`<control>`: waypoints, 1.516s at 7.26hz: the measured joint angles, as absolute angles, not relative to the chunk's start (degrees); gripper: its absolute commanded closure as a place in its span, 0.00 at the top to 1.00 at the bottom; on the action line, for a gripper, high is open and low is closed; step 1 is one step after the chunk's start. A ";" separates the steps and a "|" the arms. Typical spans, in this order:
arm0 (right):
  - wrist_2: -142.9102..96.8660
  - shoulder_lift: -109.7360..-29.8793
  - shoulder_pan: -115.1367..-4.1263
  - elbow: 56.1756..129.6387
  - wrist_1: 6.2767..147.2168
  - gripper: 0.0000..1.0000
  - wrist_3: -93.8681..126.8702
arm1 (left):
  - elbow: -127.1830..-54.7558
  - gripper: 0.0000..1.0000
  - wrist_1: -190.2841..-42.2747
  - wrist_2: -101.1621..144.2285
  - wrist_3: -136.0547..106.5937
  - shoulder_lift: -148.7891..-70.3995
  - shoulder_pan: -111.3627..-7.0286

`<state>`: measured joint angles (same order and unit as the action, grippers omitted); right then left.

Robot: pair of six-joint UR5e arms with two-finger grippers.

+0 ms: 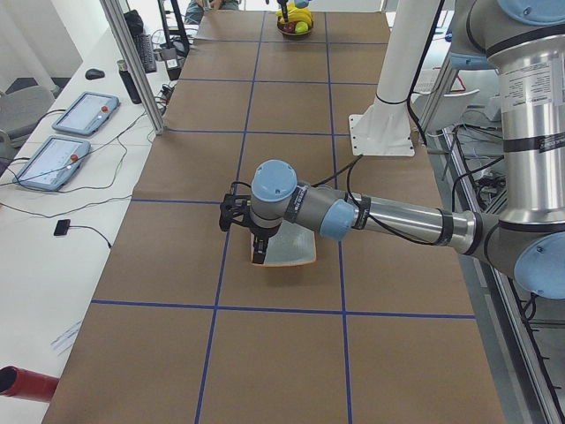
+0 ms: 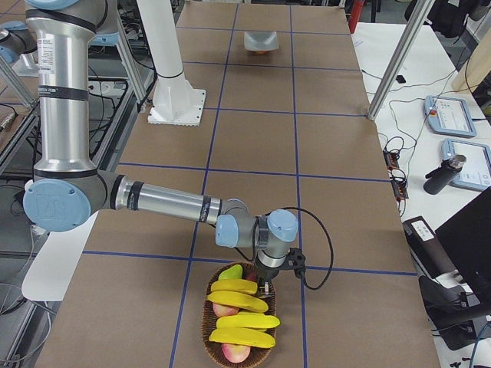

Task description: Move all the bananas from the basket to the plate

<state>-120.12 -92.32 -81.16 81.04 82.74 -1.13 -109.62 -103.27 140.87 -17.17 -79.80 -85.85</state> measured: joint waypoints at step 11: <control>-137.46 -77.77 -81.75 93.17 102.15 0.00 10.78 | -109.93 0.99 -103.39 141.44 -25.30 -86.36 -81.42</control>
<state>-137.46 -77.77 -81.75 93.17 102.15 10.78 -109.93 -103.39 141.44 -25.30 -86.36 -81.42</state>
